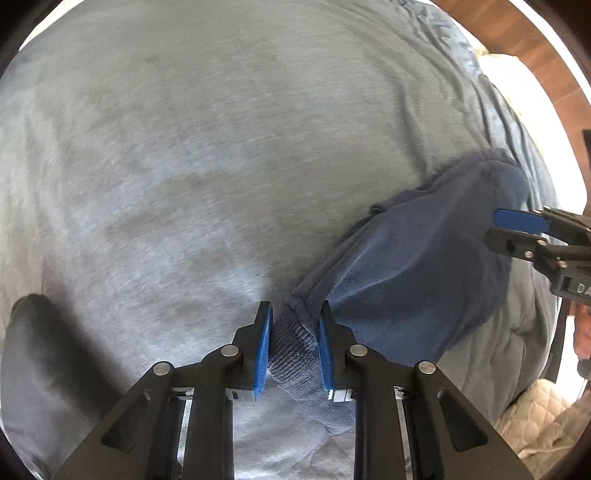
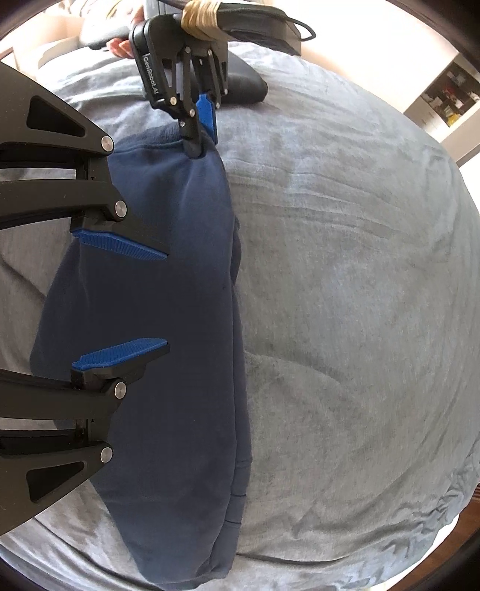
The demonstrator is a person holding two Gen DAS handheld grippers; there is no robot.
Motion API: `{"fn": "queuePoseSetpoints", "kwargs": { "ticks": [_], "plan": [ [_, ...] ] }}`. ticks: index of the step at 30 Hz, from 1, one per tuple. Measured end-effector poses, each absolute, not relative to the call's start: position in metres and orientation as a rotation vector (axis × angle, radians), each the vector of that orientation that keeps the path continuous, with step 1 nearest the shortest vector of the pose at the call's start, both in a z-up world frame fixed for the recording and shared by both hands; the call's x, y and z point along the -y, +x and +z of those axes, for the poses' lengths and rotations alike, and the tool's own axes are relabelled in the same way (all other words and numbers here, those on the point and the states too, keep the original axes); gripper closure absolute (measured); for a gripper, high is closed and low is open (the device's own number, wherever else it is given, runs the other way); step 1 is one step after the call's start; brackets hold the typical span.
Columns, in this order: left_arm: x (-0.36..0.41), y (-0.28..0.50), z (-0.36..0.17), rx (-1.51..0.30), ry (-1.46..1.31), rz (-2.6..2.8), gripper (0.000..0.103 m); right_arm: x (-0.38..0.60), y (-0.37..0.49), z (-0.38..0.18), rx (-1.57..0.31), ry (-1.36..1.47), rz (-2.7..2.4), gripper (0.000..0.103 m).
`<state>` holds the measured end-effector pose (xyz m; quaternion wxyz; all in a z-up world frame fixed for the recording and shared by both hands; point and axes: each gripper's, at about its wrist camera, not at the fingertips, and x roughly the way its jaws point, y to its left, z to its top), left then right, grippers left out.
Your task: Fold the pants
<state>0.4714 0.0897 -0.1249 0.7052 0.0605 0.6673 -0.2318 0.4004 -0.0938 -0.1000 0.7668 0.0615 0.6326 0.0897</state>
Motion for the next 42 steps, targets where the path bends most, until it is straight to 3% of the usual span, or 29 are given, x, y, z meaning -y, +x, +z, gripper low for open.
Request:
{"fn": "queuePoseSetpoints", "kwargs": {
  "ticks": [2,7,14,22,31,42],
  "plan": [
    [-0.086,0.474,-0.125,-1.492,0.130,-0.511,0.078,0.095,0.400,-0.100,-1.375,0.125,0.181,0.058],
    [-0.081,0.471,-0.106,-1.444,0.185,-0.437,0.054,0.104,0.395,-0.100,-1.368,0.146,0.153,0.058],
    [-0.040,0.456,-0.048,-1.291,0.325,-0.485,0.053,0.141,0.377,-0.079,-1.287,0.238,0.100,0.058],
    [0.074,0.462,0.004,-1.131,0.440,-0.781,0.053,0.229,0.333,-0.040,-1.128,0.443,-0.065,0.058],
    [0.218,0.466,-0.015,-1.099,0.576,-1.085,0.053,0.336,0.289,-0.044,-0.988,0.668,-0.284,0.058],
    [0.335,0.473,-0.076,-1.174,0.621,-1.275,0.054,0.414,0.267,-0.112,-0.912,0.935,-0.380,0.058]
  ]
}}
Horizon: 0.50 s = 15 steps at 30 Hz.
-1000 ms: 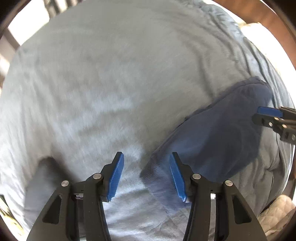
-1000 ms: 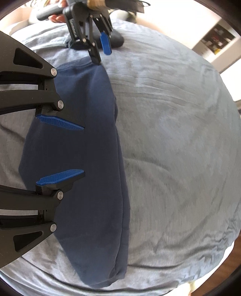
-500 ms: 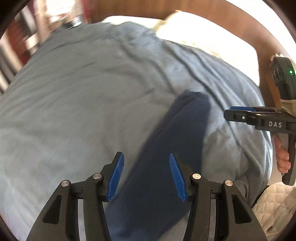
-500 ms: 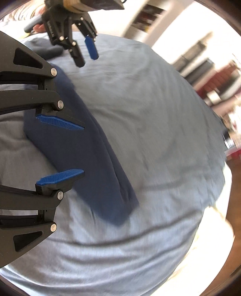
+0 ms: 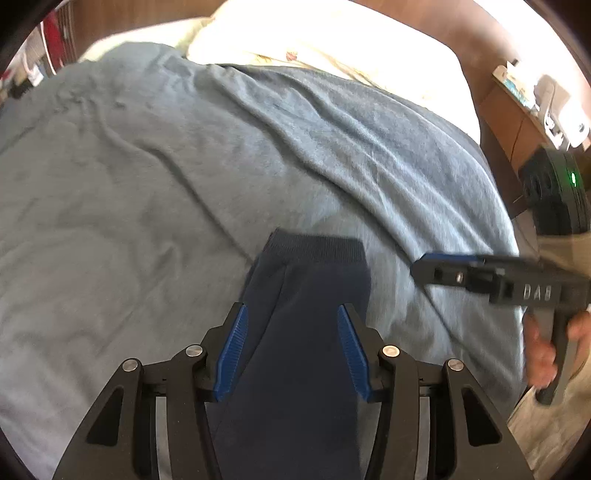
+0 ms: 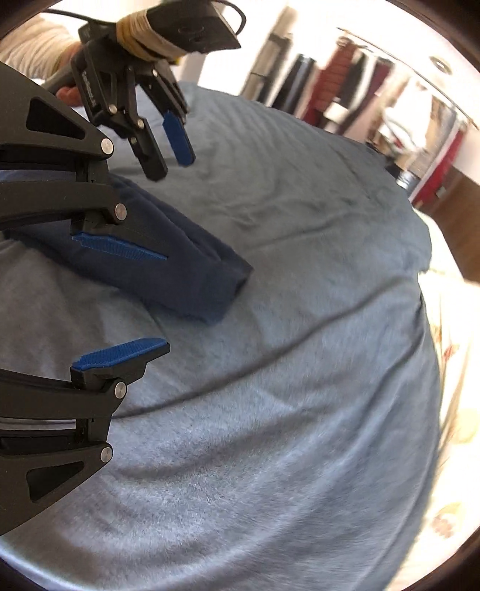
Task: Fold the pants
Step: 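Grasp the cuff end with the left gripper while the right gripper grasps beside it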
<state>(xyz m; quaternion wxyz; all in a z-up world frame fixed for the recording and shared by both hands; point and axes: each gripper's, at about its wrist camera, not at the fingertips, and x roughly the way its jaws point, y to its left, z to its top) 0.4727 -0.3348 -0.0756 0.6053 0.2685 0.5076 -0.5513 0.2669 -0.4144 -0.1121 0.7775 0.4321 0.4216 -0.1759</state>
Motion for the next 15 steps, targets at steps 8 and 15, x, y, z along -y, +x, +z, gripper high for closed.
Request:
{"fn": "queuePoseSetpoints", "kwargs": {
  "ticks": [8,15],
  "plan": [
    [0.381,0.487,-0.110,-1.246,0.638,-1.345,0.054,0.438,0.279,-0.146,-0.844,1.062,-0.395,0.059],
    [0.404,0.495,-0.137,-1.269,0.731,-1.350,0.054,0.441,0.296,-0.171,-0.833,1.126,-0.374,0.063]
  ]
}}
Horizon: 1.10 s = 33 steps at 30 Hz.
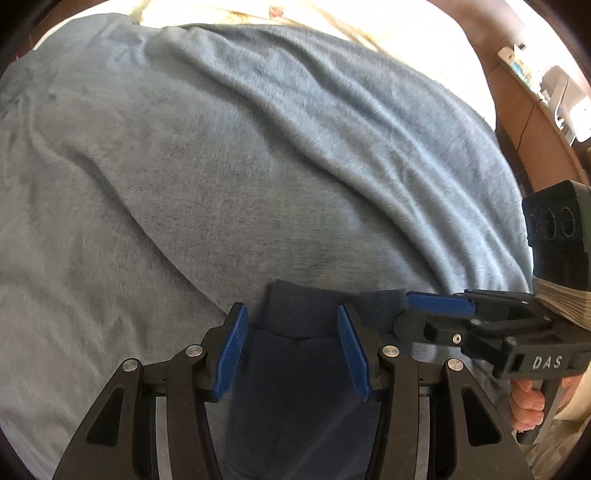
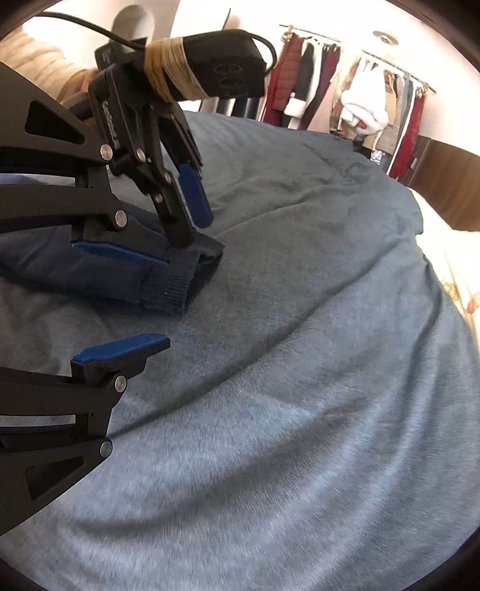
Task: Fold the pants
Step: 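Grasp the cuff end with the left gripper while the right gripper grasps beside it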
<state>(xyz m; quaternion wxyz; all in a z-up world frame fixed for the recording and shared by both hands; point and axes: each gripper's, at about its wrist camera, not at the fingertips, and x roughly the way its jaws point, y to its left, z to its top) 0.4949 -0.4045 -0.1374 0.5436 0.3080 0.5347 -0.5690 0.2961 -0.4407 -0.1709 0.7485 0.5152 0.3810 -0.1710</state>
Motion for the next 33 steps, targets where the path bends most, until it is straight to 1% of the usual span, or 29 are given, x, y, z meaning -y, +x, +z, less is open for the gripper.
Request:
{"fn": "queuePoseSetpoints", "kwargs": {
  "ticks": [5,6,7,8,12,14,16,17,20,25,29,33],
  "plan": [
    [0.409,0.502,-0.153,-1.327,0.736,-1.364,0.055,0.439,0.304,-0.187,-0.841,1.150,-0.364,0.063],
    [0.409,0.504,-0.157,-1.348,0.730,-1.369,0.055,0.439,0.306,-0.191,-0.841,1.157,-0.361,0.063],
    [0.410,0.504,-0.159,-1.365,0.724,-1.377,0.059,0.441,0.308,-0.193,-0.841,1.161,-0.359,0.063],
    [0.411,0.505,-0.162,-1.378,0.721,-1.386,0.060,0.442,0.309,-0.195,-0.840,1.166,-0.358,0.065],
    [0.418,0.507,-0.173,-1.422,0.735,-1.408,0.060,0.443,0.313,-0.204,-0.839,1.183,-0.332,0.066],
    [0.420,0.510,-0.178,-1.443,0.724,-1.410,0.063,0.443,0.314,-0.208,-0.843,1.186,-0.326,0.066],
    [0.419,0.515,-0.181,-1.453,0.716,-1.400,0.072,0.445,0.316,-0.213,-0.840,1.196,-0.322,0.066],
    [0.420,0.516,-0.181,-1.456,0.712,-1.397,0.073,0.445,0.317,-0.215,-0.840,1.201,-0.320,0.067],
    [0.417,0.519,-0.178,-1.452,0.699,-1.393,0.078,0.448,0.319,-0.220,-0.841,1.221,-0.317,0.068],
    [0.414,0.513,-0.157,-1.413,0.671,-1.409,0.091,0.451,0.318,-0.221,-0.844,1.244,-0.314,0.074],
    [0.405,0.515,-0.138,-1.376,0.649,-1.425,0.091,0.451,0.318,-0.209,-0.838,1.251,-0.311,0.081],
    [0.400,0.513,-0.122,-1.348,0.637,-1.448,0.091,0.445,0.319,-0.182,-0.830,1.179,-0.317,0.082]
  ]
}}
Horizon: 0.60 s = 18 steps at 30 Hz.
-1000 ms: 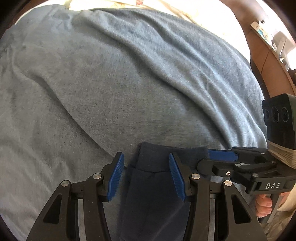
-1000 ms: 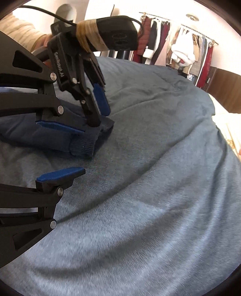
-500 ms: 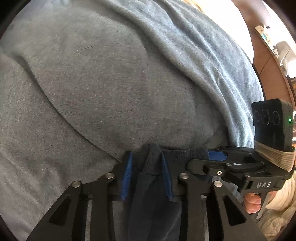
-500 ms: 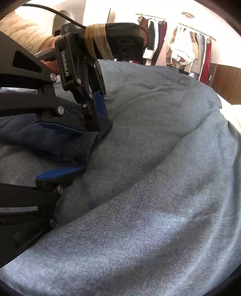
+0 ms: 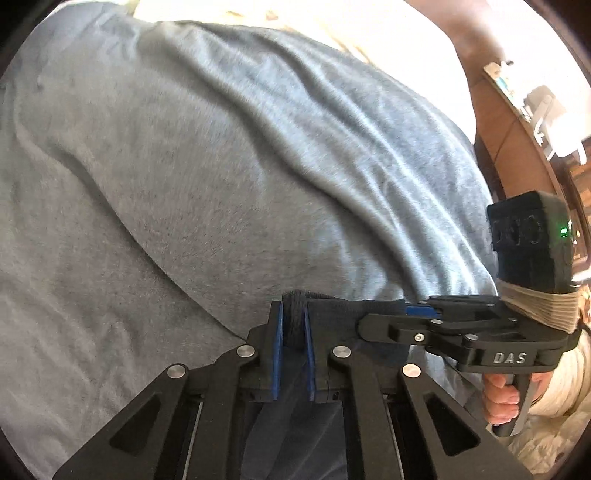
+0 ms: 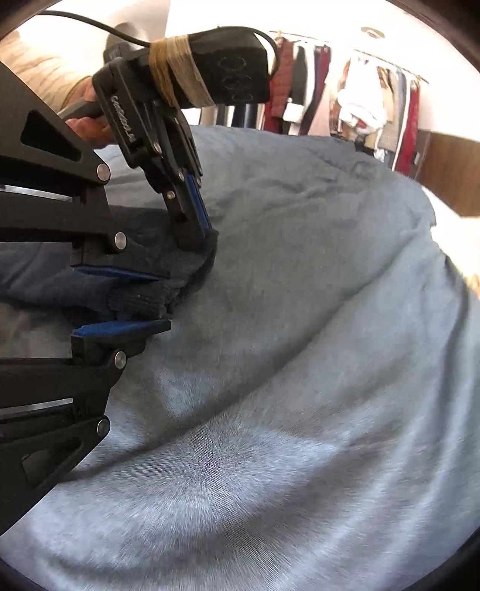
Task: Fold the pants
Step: 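Grasp the cuff end with the left gripper while the right gripper grasps beside it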
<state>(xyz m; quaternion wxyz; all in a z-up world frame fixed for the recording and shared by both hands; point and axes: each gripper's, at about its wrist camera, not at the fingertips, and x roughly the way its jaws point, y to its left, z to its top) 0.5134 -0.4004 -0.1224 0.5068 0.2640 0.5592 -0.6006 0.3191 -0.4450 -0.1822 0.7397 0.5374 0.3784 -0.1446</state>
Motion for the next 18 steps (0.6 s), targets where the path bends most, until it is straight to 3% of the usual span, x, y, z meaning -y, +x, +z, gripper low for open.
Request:
{"fn": "queuePoseSetpoints", "kwargs": {
  "ticks": [5,12,15,18],
  "plan": [
    [0.408,0.513,-0.136,-1.381,0.651,-1.445,0.084,0.436,0.324,-0.158,-0.837,1.073,-0.333,0.084],
    [0.419,0.508,-0.167,-1.431,0.678,-1.424,0.069,0.446,0.326,-0.174,-0.869,1.084,-0.357,0.084],
    [0.421,0.510,-0.173,-1.448,0.676,-1.426,0.069,0.447,0.326,-0.180,-0.881,1.085,-0.367,0.084],
    [0.423,0.507,-0.172,-1.451,0.672,-1.458,0.086,0.448,0.328,-0.183,-0.888,1.086,-0.374,0.084]
  ]
}}
